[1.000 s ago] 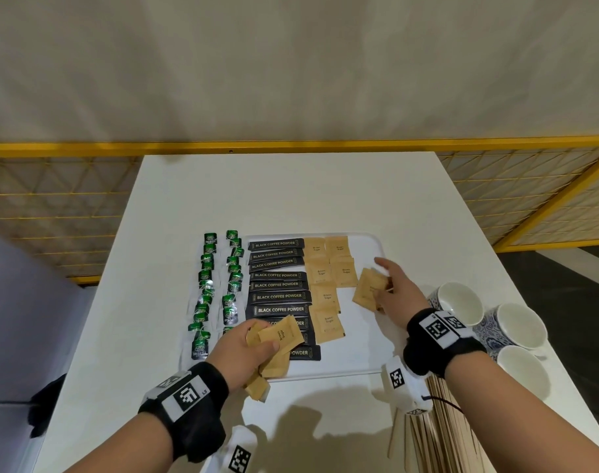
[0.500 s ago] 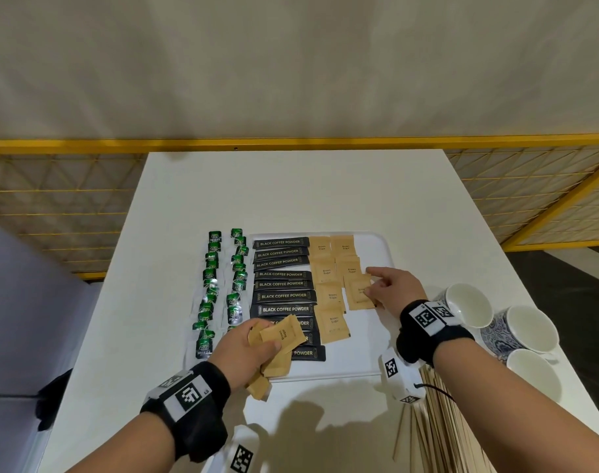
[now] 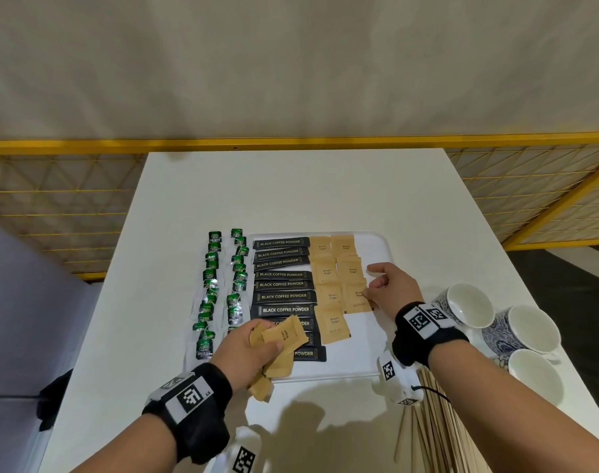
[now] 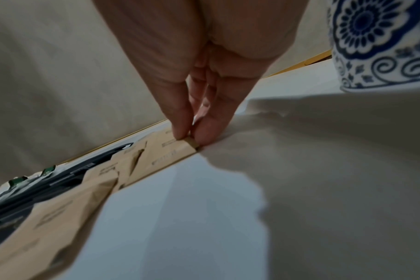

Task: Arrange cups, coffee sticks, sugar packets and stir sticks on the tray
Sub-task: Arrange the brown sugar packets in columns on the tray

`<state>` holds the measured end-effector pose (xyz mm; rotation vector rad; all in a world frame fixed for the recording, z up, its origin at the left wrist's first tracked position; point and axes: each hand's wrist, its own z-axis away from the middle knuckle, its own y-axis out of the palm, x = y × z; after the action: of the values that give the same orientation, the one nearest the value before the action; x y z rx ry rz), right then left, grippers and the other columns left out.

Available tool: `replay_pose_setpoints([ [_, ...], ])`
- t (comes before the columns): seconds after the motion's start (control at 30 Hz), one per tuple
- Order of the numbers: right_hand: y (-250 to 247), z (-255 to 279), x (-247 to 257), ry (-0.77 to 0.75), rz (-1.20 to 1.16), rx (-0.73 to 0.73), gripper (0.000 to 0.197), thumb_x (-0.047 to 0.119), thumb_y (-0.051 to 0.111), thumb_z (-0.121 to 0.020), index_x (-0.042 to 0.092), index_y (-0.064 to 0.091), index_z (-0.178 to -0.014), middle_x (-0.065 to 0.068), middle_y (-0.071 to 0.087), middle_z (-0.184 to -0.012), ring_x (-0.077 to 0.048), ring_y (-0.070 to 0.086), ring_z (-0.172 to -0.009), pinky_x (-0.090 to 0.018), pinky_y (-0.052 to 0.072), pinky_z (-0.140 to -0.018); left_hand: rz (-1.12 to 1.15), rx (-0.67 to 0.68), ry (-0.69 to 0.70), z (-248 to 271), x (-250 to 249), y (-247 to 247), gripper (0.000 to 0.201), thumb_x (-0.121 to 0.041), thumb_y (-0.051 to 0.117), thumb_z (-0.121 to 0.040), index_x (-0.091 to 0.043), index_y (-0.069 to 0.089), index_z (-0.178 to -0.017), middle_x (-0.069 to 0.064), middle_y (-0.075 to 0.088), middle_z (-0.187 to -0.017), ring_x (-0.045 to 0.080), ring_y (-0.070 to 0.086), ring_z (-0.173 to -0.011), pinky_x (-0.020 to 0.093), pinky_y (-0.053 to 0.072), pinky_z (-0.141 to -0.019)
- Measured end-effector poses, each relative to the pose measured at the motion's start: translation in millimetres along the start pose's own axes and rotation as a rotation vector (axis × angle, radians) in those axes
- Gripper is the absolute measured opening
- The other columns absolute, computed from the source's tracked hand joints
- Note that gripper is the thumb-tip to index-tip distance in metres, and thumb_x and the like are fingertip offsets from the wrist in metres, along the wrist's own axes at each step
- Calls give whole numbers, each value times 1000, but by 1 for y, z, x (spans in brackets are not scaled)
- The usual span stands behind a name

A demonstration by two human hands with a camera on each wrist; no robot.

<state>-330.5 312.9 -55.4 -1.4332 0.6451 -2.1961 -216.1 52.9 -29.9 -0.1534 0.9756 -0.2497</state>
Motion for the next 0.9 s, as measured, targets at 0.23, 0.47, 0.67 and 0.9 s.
replay_pose_setpoints([
  [0.23, -3, 10, 0, -31, 55, 32, 45, 12, 73, -78, 24, 55, -117, 0, 57, -97, -14, 59, -82, -28, 49, -82, 14, 0, -9, 0, 2, -1, 11, -15, 66, -88, -22, 61, -95, 4, 71, -86, 16, 65, -69, 28, 53, -62],
  [0.47, 1, 9, 4, -55, 207, 102, 68, 7, 74, -75, 18, 45, -136, -2, 52, -105, -10, 54, -77, -25, 44, -78, -6, 1, 3, -2, 3, 0, 13, -15, 65, -87, -23, 59, -96, 1, 69, -86, 15, 63, -72, 23, 50, -62],
  [0.67, -1, 2, 10, -68, 274, 127, 61, 9, 72, -75, 17, 54, -132, 2, 54, -94, -15, 56, -87, -28, 48, -85, -2, 1, -6, -2, 3, 0, 12, -17, 65, -88, -23, 60, -96, 0, 69, -85, 15, 64, -73, 23, 49, -62],
  [0.9, -3, 13, 15, -77, 232, 73, 64, 15, 74, -76, 18, 48, -134, 0, 50, -106, -14, 54, -89, -26, 45, -82, 5, -6, -9, -2, 3, -1, 13, -16, 65, -88, -21, 59, -98, -1, 69, -86, 11, 63, -70, 18, 46, -57],
])
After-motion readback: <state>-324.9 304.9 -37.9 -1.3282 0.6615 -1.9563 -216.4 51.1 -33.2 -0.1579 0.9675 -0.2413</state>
